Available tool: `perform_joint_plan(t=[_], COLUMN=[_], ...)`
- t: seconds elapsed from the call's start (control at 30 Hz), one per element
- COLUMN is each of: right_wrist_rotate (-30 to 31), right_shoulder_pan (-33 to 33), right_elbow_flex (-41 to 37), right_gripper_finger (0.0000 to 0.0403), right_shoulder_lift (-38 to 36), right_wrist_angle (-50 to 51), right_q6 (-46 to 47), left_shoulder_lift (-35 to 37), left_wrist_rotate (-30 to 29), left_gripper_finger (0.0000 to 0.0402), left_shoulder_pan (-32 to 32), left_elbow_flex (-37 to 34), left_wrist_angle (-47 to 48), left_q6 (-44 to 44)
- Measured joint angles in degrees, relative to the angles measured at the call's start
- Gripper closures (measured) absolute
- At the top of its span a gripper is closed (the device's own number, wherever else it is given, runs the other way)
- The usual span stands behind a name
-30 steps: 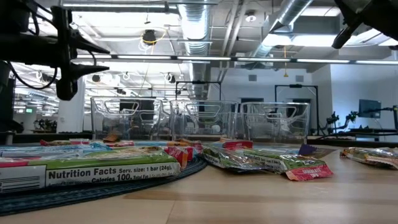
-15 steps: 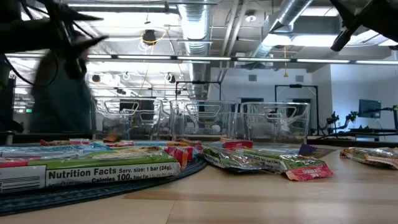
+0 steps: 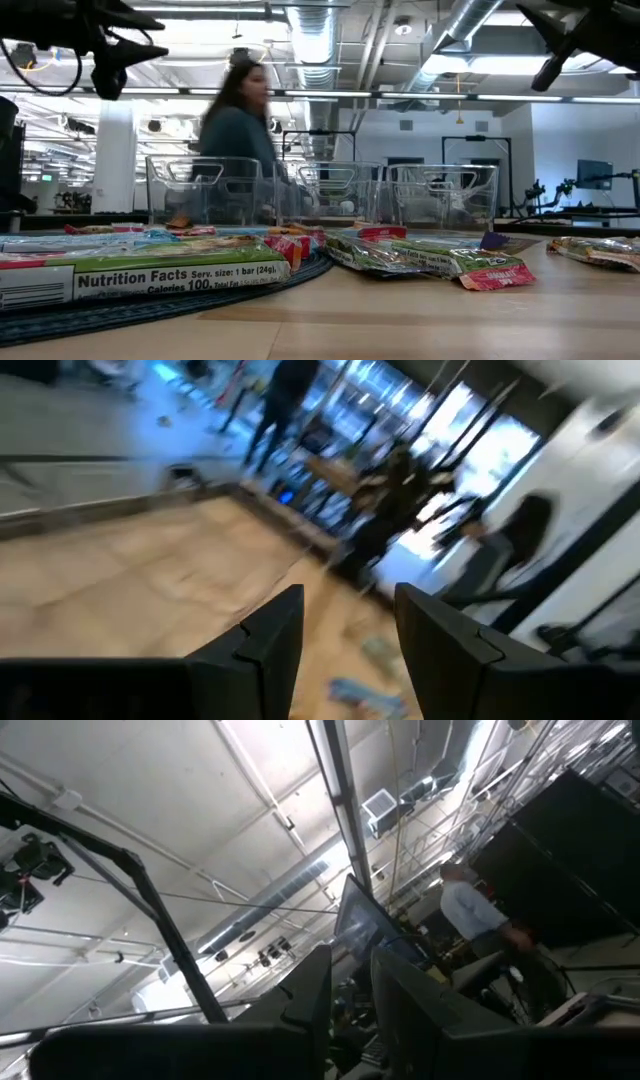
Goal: Pick and place Granola Bars by type
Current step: Put the red granola bar into the left transparent bin
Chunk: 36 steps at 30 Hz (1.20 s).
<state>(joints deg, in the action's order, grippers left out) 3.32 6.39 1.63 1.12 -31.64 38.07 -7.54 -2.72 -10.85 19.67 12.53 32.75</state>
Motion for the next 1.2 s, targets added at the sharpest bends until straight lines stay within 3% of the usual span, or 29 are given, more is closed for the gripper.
perform_joint_plan(t=[0.17, 0.4, 0.6, 0.8, 1.2], right_wrist_rotate=[1.7, 3.1, 3.2, 3.2, 3.0], right_shoulder_pan=[0.0, 0.0, 0.0, 0.0, 0.0], right_elbow_flex=[0.0, 0.0, 0.0, 0.0, 0.0], right_gripper_finger=[0.0332, 0.0332, 0.0332, 0.0332, 0.0332], right_shoulder_lift=[0.0, 0.0, 0.0, 0.0, 0.0], right_wrist_angle=[0.0, 1.1, 3.1, 3.0, 10.5], right_q6=[-0.1, -0.9, -0.7, -0.6, 0.8], left_shoulder_lift=[-7.9, -25.7, -41.2, -54.4, -68.2], left_wrist_rotate=[-0.2, 4.4, 7.6, 12.2, 17.0], left_gripper_finger=[0.0249, 0.0249, 0.0249, 0.0249, 0.0249], left_shoulder_pan=[0.0, 0.0, -0.4, -1.6, -3.0], left_elbow_flex=[3.4, 9.1, 17.5, 27.6, 39.2], left_wrist_angle=[2.3, 2.0, 2.9, 11.3, 25.5], left_q6=[-5.8, -16.4, -27.5, -36.0, -45.0])
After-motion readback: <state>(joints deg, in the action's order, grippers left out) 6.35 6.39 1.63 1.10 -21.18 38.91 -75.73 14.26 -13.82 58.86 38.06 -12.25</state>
